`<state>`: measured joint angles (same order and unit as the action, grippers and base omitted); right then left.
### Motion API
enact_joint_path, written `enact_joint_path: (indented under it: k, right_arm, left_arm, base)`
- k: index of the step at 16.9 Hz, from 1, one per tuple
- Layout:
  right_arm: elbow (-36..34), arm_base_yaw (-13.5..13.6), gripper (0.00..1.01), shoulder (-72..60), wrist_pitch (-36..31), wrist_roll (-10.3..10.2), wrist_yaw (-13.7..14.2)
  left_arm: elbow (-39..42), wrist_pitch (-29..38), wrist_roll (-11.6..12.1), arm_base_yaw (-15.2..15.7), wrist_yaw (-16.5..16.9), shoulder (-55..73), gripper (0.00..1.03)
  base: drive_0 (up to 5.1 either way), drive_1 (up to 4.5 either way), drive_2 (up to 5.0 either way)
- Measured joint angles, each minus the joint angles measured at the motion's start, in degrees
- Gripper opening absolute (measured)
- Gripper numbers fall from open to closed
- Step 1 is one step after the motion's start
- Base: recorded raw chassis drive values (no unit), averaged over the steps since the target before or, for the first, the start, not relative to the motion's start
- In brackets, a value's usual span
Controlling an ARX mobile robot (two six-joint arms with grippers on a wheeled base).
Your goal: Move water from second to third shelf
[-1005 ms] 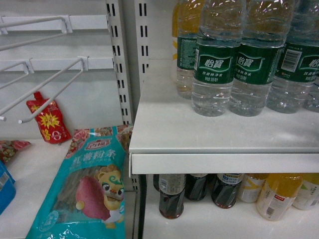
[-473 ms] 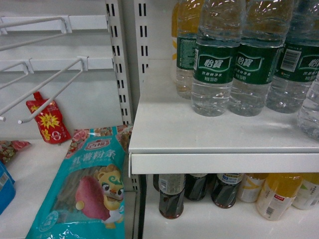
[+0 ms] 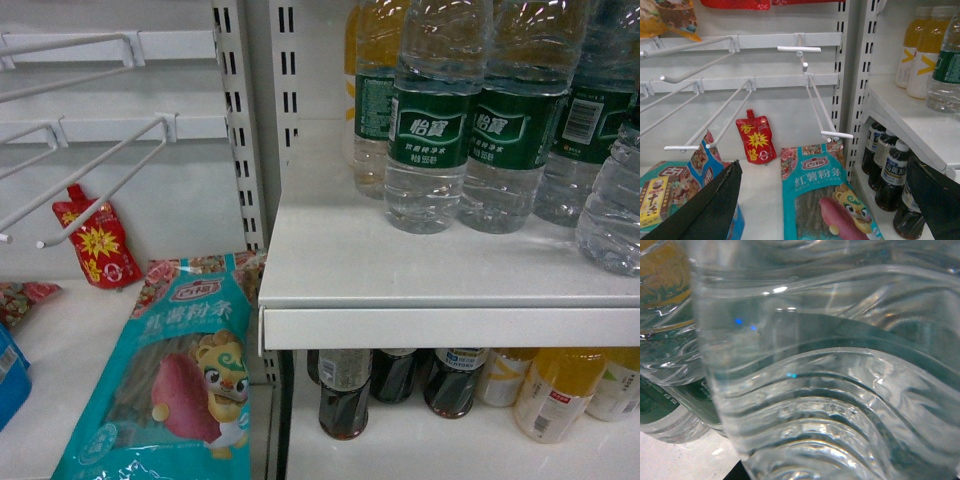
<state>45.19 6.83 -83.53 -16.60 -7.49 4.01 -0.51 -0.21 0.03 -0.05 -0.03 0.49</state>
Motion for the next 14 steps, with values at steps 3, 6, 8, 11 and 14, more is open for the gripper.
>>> enact_joint_path:
  k: [3,6,8,11,14]
  right_arm:
    - [0.1,0.3,0.39,0.0,0.1,0.0,0.3]
    - [0.1,0.3,0.53,-0.1,0.2,0.0,0.3]
    - [0.3,0.3,0.72,-0.5,-0.5,0.0,0.3]
    - [1.6,0.3,0.99,-0.5,-1.9,0.0,0.3]
    - [1.6,0.3,0.98,-0.3,-1.9,1.0,0.3]
  left_arm:
    - [0.0,0.0,0.0,0.0,0.0,0.0,0.98]
    - [0.0,0.0,0.0,0.0,0.0,0.0,0.98]
    - [0.0,0.0,0.0,0.0,0.0,0.0,0.98]
    - [0.0,0.0,0.0,0.0,0.0,0.0,0.98]
    - [0.0,0.0,0.0,0.0,0.0,0.0,0.98]
  base:
    - [0.0,0.0,0.0]
    - [0.0,0.0,0.0]
    - [0.0,0.0,0.0]
    - [0.0,0.0,0.0]
    - [0.0,0.0,0.0]
